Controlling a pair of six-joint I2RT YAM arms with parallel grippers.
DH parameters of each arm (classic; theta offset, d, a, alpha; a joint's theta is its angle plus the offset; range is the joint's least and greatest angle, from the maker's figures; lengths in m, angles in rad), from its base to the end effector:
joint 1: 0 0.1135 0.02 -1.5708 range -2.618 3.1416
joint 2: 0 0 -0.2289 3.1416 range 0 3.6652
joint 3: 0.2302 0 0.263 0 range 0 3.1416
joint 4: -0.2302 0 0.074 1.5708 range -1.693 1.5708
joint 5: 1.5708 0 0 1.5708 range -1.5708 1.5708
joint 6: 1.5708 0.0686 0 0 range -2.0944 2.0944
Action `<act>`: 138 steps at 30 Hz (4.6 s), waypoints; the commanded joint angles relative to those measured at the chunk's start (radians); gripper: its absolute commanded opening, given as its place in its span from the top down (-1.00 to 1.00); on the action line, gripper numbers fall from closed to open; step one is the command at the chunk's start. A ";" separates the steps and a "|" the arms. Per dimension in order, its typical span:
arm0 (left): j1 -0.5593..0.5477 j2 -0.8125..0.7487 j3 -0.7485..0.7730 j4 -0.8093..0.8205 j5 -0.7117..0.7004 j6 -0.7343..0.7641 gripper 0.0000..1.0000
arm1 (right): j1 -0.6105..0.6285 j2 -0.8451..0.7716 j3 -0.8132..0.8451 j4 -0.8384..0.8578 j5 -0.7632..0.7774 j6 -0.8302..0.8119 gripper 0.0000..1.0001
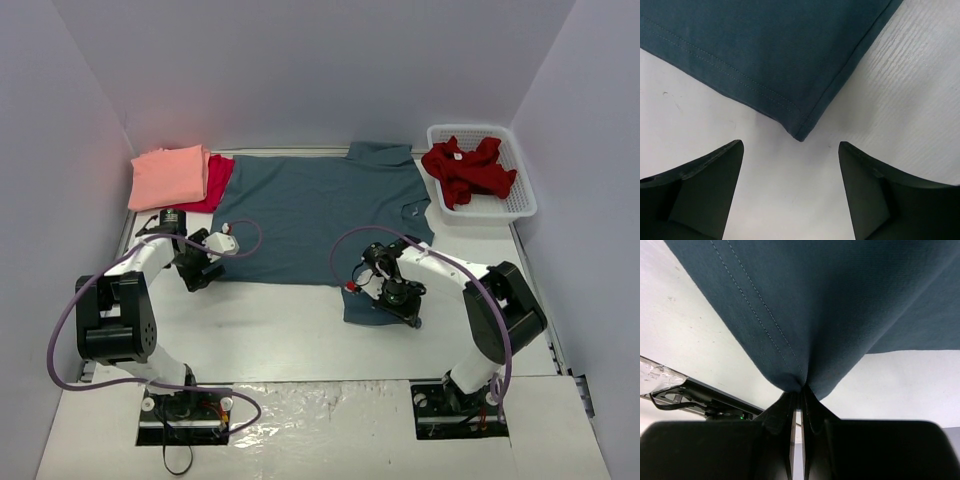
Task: Fold and stack the t-shirts
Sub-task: Grap the side of the flattened tshirt closest away from the robot with both arms, then fold the flattened tshirt in 1/3 of the way
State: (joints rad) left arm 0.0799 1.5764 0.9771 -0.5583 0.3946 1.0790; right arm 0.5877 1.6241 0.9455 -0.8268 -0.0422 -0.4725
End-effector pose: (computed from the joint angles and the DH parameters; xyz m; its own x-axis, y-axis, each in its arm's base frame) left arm 0.3228 -0.0006 0.1217 -0.3604 0.7875 -0.5000 0.8426 0.5048 0.1877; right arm 0.2302 0.1568 0.0858 -0.4863 -0.8704 -0.0773 -0.8732 0.4872 0.0077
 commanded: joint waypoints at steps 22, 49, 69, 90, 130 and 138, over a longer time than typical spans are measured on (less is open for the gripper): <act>-0.069 0.085 0.021 0.034 -0.023 0.010 0.12 | -0.051 0.017 0.021 -0.077 -0.007 0.002 1.00; -0.069 -0.064 -0.046 -0.072 -0.077 0.007 0.76 | -0.080 -0.102 0.044 -0.143 0.010 0.003 1.00; -0.101 -0.265 -0.078 -0.308 -0.030 -0.010 0.77 | -0.086 -0.339 0.098 -0.285 -0.051 -0.044 1.00; -0.103 -0.320 -0.028 -0.353 -0.017 -0.094 0.95 | -0.126 -0.339 0.294 -0.276 -0.013 -0.080 1.00; -0.100 0.020 0.313 -0.232 -0.071 -0.232 0.95 | -0.284 0.230 0.911 -0.204 0.077 -0.206 1.00; -0.100 0.085 0.325 -0.212 -0.071 -0.232 0.95 | -0.302 0.338 1.004 -0.204 0.073 -0.216 1.00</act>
State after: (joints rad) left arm -0.0204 1.6543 1.2659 -0.7700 0.3305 0.8539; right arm 0.2939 1.9373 1.8999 -0.9943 0.0189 -0.6685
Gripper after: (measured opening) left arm 0.040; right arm 0.012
